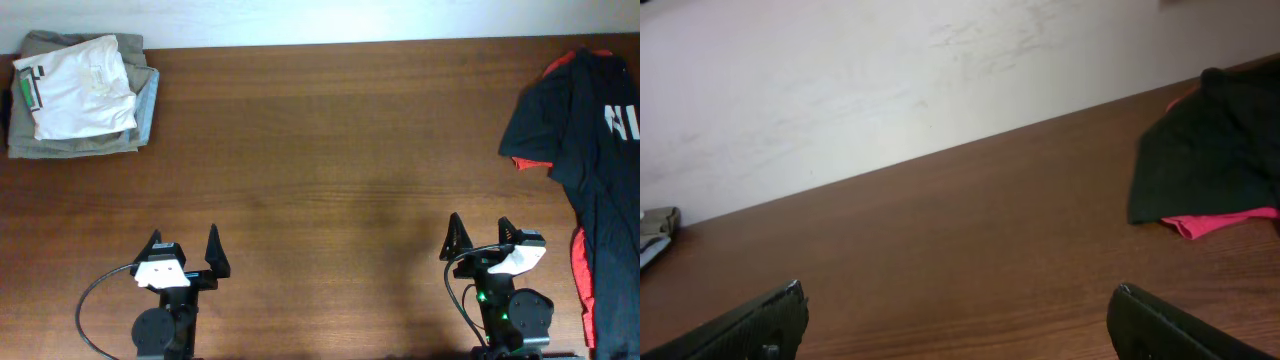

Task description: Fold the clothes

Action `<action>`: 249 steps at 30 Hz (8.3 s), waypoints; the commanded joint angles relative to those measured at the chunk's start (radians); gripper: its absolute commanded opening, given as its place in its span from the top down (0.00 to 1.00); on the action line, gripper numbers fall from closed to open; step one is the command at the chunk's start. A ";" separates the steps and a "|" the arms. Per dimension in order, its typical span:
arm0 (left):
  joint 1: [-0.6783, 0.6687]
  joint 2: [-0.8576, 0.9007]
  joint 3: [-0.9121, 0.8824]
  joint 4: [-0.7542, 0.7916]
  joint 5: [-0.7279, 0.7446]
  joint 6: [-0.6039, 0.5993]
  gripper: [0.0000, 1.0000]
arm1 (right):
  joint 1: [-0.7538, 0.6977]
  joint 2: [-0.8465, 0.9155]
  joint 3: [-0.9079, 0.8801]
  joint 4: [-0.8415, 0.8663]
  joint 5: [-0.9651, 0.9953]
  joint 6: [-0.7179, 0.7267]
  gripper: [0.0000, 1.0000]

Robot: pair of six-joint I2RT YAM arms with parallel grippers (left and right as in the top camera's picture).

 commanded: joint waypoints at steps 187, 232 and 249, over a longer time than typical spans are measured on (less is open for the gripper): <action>0.602 1.702 1.067 -0.692 0.256 -0.270 0.99 | -0.062 2.379 1.937 -0.823 -0.258 0.061 0.96; 0.338 1.702 1.067 -0.763 0.256 -0.270 0.98 | 0.079 1.454 0.642 -0.899 -0.251 0.189 0.32; 0.338 1.702 1.067 -0.760 0.256 -0.271 0.98 | 0.081 1.454 0.568 -0.809 -0.235 0.449 0.71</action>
